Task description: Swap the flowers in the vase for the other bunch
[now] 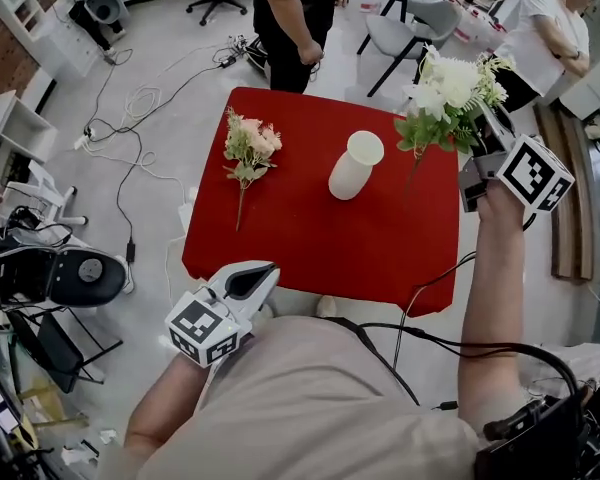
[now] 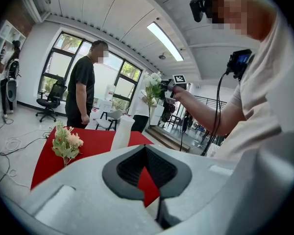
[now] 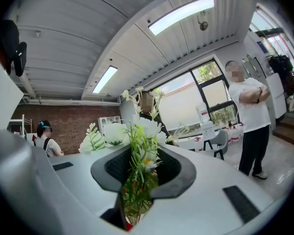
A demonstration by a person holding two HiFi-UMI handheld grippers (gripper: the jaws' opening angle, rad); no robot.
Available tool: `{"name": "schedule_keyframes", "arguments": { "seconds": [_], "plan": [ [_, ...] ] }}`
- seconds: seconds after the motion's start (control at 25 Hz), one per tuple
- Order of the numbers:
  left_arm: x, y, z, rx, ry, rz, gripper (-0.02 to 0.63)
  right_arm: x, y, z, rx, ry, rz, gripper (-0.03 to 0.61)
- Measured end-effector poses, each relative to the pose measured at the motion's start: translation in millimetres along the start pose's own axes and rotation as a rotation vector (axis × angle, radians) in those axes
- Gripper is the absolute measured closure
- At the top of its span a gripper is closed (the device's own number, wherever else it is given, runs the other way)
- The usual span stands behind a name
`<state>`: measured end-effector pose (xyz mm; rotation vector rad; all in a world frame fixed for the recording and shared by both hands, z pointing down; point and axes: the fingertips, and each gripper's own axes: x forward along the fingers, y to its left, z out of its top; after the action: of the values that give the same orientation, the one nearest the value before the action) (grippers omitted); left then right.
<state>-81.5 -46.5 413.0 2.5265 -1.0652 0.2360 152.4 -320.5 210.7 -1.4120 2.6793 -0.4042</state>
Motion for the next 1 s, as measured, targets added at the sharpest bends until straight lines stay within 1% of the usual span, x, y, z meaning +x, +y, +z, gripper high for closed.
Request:
{"name": "schedule_keyframes", "arguments": {
  "seconds": [0.28, 0.4, 0.76, 1.0],
  "plan": [
    [-11.1, 10.5, 2.2, -0.018, -0.016, 0.029, 0.607, 20.2, 21.4, 28.7, -0.007, -0.083, 0.051, 0.465],
    [-14.2, 12.2, -1.8, -0.025, -0.021, 0.044, 0.607, 26.2, 27.3, 33.6, -0.012, -0.118, 0.063, 0.465],
    [-21.2, 9.2, -10.3, -0.043, -0.031, 0.106, 0.607, 43.3, 30.2, 28.6, -0.017, -0.177, 0.096, 0.465],
    [-31.0, 16.5, -11.8, -0.059, -0.031, 0.144, 0.607, 63.0, 30.8, 0.9, -0.003, -0.170, 0.109, 0.465]
  ]
}}
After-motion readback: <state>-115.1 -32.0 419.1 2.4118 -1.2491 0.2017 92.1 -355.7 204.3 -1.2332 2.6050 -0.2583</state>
